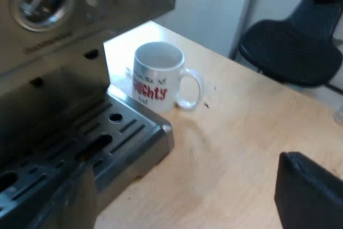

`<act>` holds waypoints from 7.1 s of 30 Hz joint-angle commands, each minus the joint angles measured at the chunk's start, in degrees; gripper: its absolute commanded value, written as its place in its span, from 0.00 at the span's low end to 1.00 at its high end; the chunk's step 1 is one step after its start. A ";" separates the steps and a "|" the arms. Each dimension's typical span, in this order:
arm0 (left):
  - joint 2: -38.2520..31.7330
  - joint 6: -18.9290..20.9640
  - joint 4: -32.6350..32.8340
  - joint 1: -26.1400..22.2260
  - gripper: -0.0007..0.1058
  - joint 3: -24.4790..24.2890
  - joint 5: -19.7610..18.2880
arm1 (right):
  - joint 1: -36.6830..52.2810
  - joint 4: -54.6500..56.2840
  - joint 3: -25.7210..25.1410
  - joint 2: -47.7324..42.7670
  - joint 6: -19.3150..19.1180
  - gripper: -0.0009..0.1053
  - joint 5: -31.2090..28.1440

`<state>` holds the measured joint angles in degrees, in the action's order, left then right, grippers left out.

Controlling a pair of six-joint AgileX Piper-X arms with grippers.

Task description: Place mug into machine

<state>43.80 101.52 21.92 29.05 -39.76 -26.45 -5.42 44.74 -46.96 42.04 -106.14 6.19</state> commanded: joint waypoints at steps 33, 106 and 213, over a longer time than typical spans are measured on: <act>12.67 -0.22 -10.20 3.80 0.66 -0.46 9.57 | -0.11 -53.83 34.36 7.87 2.64 0.89 0.11; 12.67 -0.22 -9.62 3.80 0.66 -0.46 6.88 | -0.11 -86.02 24.87 49.55 8.42 0.01 2.26; -30.07 -3.02 6.87 -16.07 0.66 18.56 -0.18 | -44.19 -63.80 16.75 29.63 7.34 0.01 -18.81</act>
<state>13.87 98.57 29.53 12.78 -21.16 -26.03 -49.49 -15.53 -28.98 72.14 -98.22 -12.23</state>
